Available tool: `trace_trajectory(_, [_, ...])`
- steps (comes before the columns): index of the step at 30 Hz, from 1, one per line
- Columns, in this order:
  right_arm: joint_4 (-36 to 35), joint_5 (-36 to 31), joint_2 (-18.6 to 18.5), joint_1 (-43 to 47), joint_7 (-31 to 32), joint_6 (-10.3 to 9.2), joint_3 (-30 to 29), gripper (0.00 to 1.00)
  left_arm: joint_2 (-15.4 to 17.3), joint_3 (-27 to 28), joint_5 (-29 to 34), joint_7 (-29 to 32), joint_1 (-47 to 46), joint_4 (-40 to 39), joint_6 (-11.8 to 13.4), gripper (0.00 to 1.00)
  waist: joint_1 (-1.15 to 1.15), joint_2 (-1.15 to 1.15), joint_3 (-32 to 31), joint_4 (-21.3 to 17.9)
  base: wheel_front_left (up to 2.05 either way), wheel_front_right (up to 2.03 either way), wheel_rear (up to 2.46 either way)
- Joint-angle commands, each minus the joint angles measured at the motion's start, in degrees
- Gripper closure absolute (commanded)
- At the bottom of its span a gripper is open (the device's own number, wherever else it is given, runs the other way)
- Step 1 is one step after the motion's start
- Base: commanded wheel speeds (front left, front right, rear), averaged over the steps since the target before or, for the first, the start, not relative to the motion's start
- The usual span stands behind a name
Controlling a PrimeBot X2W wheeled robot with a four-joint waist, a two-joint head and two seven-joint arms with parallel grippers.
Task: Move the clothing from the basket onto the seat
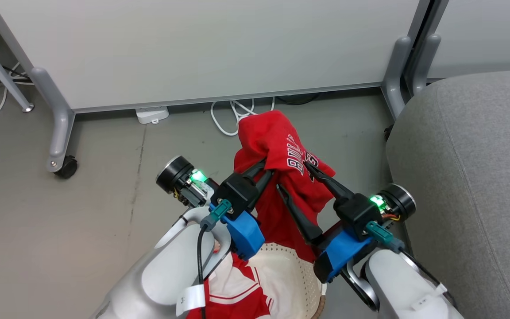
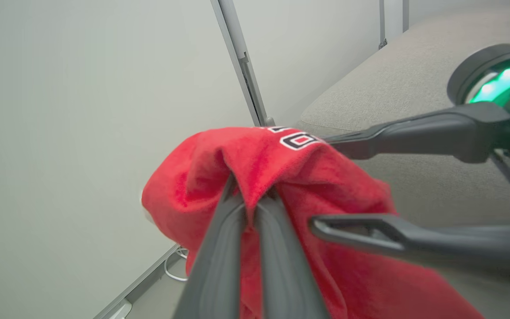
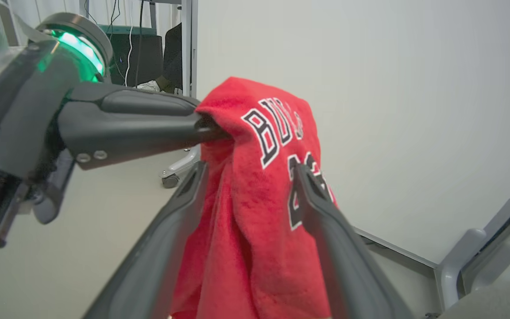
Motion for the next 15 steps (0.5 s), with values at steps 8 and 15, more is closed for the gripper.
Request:
trace_trajectory(8, [8.41,-4.31,0.69,-5.54,-0.21,0.01,0.7,0.0,-0.81,-0.1,0.19,-0.24,-1.37,-1.31,-0.42,1.0,-0.01,0.0,0.91,0.73,0.0,0.0,0.0])
trace_trajectory(15, [11.03,-1.68,0.93,-6.64,-0.21,0.01,2.04,1.0,-0.94,-0.27,0.16,-0.24,-0.94,-1.59,-0.45,1.0,-0.01,0.0,0.83,0.83,0.0,0.0,0.0])
